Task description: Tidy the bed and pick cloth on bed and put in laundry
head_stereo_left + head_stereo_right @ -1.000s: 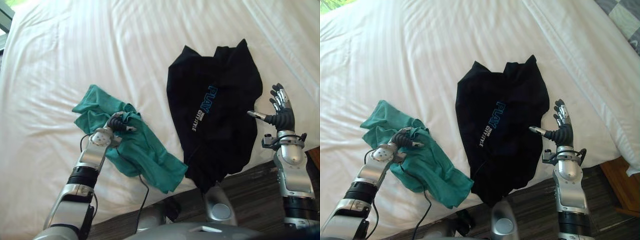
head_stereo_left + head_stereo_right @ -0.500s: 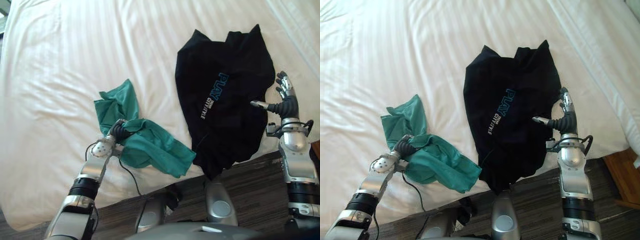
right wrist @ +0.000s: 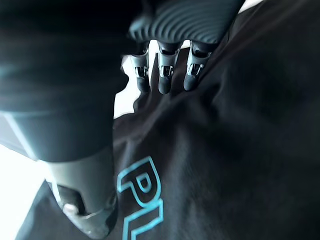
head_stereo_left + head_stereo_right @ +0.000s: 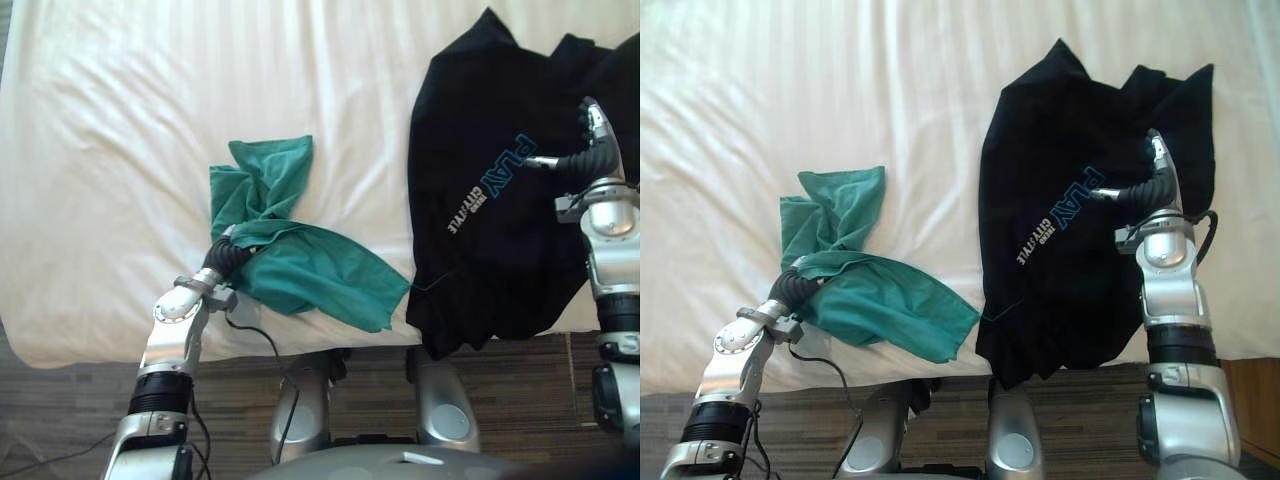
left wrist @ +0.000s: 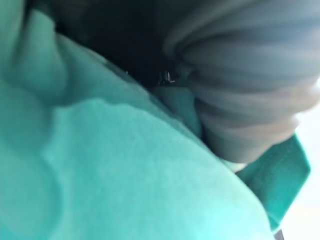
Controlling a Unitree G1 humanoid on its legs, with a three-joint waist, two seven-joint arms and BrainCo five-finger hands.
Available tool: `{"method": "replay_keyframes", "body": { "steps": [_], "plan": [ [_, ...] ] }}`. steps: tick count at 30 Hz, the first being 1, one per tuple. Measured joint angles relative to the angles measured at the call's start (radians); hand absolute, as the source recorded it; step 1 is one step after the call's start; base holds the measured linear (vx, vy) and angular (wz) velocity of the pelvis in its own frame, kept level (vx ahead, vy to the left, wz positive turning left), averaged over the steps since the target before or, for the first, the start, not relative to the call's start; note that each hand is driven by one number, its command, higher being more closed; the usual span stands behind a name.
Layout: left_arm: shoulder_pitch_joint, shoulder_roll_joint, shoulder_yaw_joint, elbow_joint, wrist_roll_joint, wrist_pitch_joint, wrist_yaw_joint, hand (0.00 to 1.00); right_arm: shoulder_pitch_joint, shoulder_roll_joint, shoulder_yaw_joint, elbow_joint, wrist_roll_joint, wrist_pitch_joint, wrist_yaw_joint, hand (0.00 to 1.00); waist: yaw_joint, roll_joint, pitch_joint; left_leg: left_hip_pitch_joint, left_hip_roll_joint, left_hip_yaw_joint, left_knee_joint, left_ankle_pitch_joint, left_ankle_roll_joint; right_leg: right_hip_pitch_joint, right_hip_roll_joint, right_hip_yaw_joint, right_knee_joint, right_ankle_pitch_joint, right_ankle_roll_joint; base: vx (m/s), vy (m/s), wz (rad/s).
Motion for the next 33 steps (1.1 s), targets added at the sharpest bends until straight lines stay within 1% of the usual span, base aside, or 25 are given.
{"method": "replay_keyframes", "body": {
  "steps": [3,6,7,8,9,10,12,14,15,20,23,24,25,27,29,31,33],
  "plan": [
    [0.009,-0.030,0.039,-0.033,0.000,-0.014,-0.020,1.00,-0.017,-0.001,-0.013,0.021,0.003,0.021,0.014,0.00,0.011,0.004,0.011,-0.044,0.009,-0.024,0.018,-0.001,-0.002,-0.029,0.005,-0.021,0.015,-0.002,-0.004,0.00,-0.016,0.12],
    [0.009,-0.048,0.061,-0.047,0.001,-0.017,-0.020,1.00,-0.041,-0.006,-0.017,0.040,0.003,0.031,0.038,0.00,0.013,0.005,0.011,-0.067,0.013,-0.028,0.029,-0.001,-0.002,-0.050,0.006,-0.028,0.025,-0.005,-0.009,-0.01,-0.009,0.01],
    [0.009,-0.059,0.070,-0.048,0.001,-0.027,-0.019,1.00,-0.043,-0.006,-0.020,0.041,0.002,0.034,0.043,0.00,0.015,0.006,0.011,-0.079,0.016,-0.029,0.037,-0.002,-0.004,-0.067,0.006,-0.032,0.042,-0.009,-0.015,-0.05,-0.014,-0.01],
    [0.009,-0.067,0.076,-0.048,0.001,-0.042,-0.014,1.00,-0.042,-0.003,-0.030,0.041,0.001,0.034,0.047,1.00,0.016,0.007,0.011,-0.091,0.018,-0.031,0.045,-0.003,-0.005,-0.077,0.006,-0.038,0.050,-0.014,-0.021,-0.07,-0.019,0.01],
    [0.009,-0.072,0.081,-0.048,0.001,-0.050,-0.012,1.00,-0.043,0.004,-0.046,0.040,0.000,0.033,0.052,1.00,0.018,0.007,0.010,-0.101,0.022,-0.035,0.053,-0.004,-0.006,-0.087,0.007,-0.043,0.055,-0.015,-0.024,-0.07,-0.022,0.04],
    [0.008,-0.075,0.082,-0.048,0.001,-0.066,-0.008,1.00,-0.043,0.009,-0.064,0.039,-0.004,0.031,0.057,1.00,0.025,0.008,0.009,-0.115,0.025,-0.038,0.059,-0.004,-0.007,-0.106,0.008,-0.049,0.075,-0.021,-0.030,-0.07,-0.033,0.11],
    [0.008,-0.080,0.082,-0.048,0.001,-0.098,0.012,1.00,-0.044,0.023,-0.106,0.037,-0.017,0.020,0.065,1.00,0.028,0.008,0.008,-0.140,0.031,-0.051,0.079,-0.004,-0.007,-0.137,0.008,-0.067,0.110,-0.033,-0.042,-0.06,-0.044,0.14],
    [0.007,-0.091,0.084,-0.048,0.003,-0.132,0.041,1.00,-0.045,0.041,-0.156,0.032,-0.047,0.007,0.083,1.00,0.032,0.002,0.004,-0.171,0.036,-0.053,0.102,-0.005,-0.007,-0.180,0.005,-0.069,0.163,-0.054,-0.046,-0.07,-0.047,0.06],
    [0.006,-0.095,0.087,-0.048,0.005,-0.138,0.055,1.00,-0.045,0.044,-0.167,0.032,-0.047,0.002,0.083,1.00,0.032,0.001,0.003,-0.175,0.038,-0.054,0.106,-0.005,-0.008,-0.191,0.005,-0.069,0.181,-0.061,-0.050,-0.07,-0.059,0.02],
    [0.005,-0.105,0.105,-0.046,0.025,-0.139,0.122,1.00,-0.038,0.067,-0.170,0.033,-0.046,-0.036,0.082,1.00,0.029,-0.003,0.000,-0.190,0.052,-0.058,0.151,-0.015,-0.023,-0.237,0.003,-0.068,0.282,-0.107,-0.068,-0.02,-0.077,-0.02],
    [-0.001,-0.106,0.113,-0.027,0.049,-0.139,0.155,1.00,-0.022,0.106,-0.169,0.034,-0.045,-0.063,0.077,1.00,0.028,-0.008,-0.004,-0.188,0.065,-0.059,0.178,-0.023,-0.034,-0.248,0.007,-0.068,0.333,-0.136,-0.079,0.01,-0.105,0.00],
    [-0.004,-0.108,0.115,-0.005,0.049,-0.139,0.168,1.00,-0.001,0.130,-0.169,0.035,-0.044,-0.083,0.071,1.00,0.028,-0.013,-0.018,-0.188,0.070,-0.059,0.186,-0.026,-0.037,-0.252,0.010,-0.068,0.352,-0.148,-0.085,0.03,-0.109,0.00],
    [-0.007,-0.108,0.116,0.011,0.050,-0.139,0.173,1.00,0.010,0.143,-0.167,0.038,-0.043,-0.093,0.069,1.00,0.028,-0.014,-0.028,-0.187,0.075,-0.059,0.193,-0.031,-0.039,-0.252,0.013,-0.069,0.360,-0.154,-0.087,0.03,-0.096,-0.04],
    [-0.014,-0.109,0.118,0.067,0.056,-0.139,0.181,1.00,0.051,0.194,-0.151,0.045,-0.043,-0.116,0.060,1.00,0.028,-0.025,-0.061,-0.179,0.083,-0.059,0.208,-0.040,-0.045,-0.251,0.017,-0.068,0.383,-0.173,-0.094,0.04,-0.077,-0.05],
    [-0.021,-0.109,0.118,0.099,0.081,-0.139,0.190,1.00,0.083,0.224,-0.122,0.054,-0.043,-0.137,0.040,1.00,0.028,-0.035,-0.071,-0.156,0.089,-0.054,0.208,-0.044,-0.051,-0.234,0.021,-0.067,0.391,-0.179,-0.098,0.04,-0.057,-0.06],
    [-0.030,-0.109,0.118,0.134,0.082,-0.138,0.203,1.00,0.105,0.253,-0.099,0.072,-0.044,-0.161,0.030,1.00,0.026,-0.043,-0.080,-0.134,0.095,-0.047,0.208,-0.046,-0.054,-0.217,0.024,-0.066,0.392,-0.179,-0.099,0.03,-0.038,-0.08],
    [-0.038,-0.112,0.118,0.160,0.082,-0.121,0.210,1.00,0.138,0.279,-0.075,0.094,-0.045,-0.191,0.012,1.00,0.027,-0.055,-0.089,-0.109,0.099,-0.042,0.207,-0.049,-0.057,-0.193,0.028,-0.064,0.388,-0.180,-0.100,0.01,-0.014,-0.09]
  ]
}}
